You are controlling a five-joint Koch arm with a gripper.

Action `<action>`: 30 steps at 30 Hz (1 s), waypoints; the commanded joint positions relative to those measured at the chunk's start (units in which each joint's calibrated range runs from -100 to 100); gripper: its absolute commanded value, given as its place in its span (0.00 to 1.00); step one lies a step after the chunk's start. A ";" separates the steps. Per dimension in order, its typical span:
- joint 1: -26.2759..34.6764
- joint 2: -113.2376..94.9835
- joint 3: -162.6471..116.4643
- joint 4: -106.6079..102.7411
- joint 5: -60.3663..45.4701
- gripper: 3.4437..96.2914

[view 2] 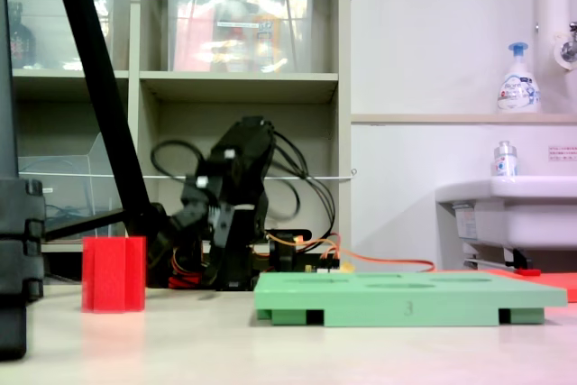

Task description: Put the cross columnar block into the corresponding hole

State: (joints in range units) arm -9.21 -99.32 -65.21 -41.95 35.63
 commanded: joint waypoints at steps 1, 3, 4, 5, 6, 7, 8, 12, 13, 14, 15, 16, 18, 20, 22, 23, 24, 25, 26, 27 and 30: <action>0.49 -0.68 19.65 -28.01 3.37 0.49; 1.27 2.11 31.41 -37.06 4.15 0.49; 1.81 6.72 39.49 -42.84 4.84 0.49; 2.25 11.61 46.67 -47.65 5.37 0.49; 2.44 17.61 53.95 -52.18 5.52 0.49; 2.54 24.04 60.73 -56.80 5.62 0.49; 2.54 31.86 69.00 -58.05 5.67 0.49; 2.10 43.03 78.17 -58.05 5.62 0.49; 2.05 44.29 78.27 -58.05 5.57 0.49; 1.76 45.41 78.47 -58.05 5.37 0.49; 1.47 47.36 78.97 -58.05 4.74 0.49; 1.12 49.46 79.17 -58.05 3.86 0.50; 0.44 55.60 81.66 -58.05 2.88 0.59; 0.00 62.44 82.86 -58.05 2.54 0.77; -0.44 68.73 82.96 -58.05 2.49 0.89; -0.54 71.80 82.96 -58.05 2.49 0.95; -0.54 74.60 82.86 -56.51 2.44 0.99; -0.59 76.97 82.86 -55.26 2.44 0.99; -0.59 79.06 82.96 -53.82 2.44 0.99; -0.59 80.60 82.86 -52.08 2.49 0.99; -0.49 84.23 82.96 -48.62 2.49 0.99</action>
State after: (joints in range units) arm -9.74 -15.18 14.94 -94.42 38.46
